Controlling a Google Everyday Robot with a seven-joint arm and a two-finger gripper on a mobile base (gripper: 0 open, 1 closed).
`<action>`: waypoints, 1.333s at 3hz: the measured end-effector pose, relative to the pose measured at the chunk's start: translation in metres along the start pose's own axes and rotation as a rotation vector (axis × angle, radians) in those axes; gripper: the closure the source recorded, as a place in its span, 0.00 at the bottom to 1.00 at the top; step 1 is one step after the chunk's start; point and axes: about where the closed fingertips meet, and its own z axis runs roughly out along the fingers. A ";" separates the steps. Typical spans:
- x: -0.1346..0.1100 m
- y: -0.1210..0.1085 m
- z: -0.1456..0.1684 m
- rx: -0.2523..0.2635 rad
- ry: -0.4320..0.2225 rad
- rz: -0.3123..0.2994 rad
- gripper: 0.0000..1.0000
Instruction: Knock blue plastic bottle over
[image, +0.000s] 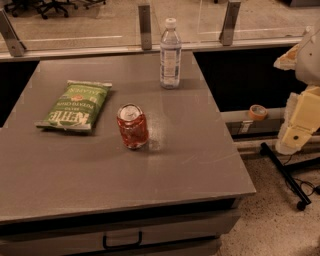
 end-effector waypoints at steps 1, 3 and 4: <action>0.000 0.000 0.000 0.000 0.000 0.000 0.00; -0.028 -0.034 0.010 -0.012 -0.173 -0.018 0.00; -0.054 -0.064 0.028 -0.033 -0.346 -0.019 0.00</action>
Offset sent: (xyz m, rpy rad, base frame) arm 0.0219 0.0047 0.0053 0.1336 -0.0094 0.0027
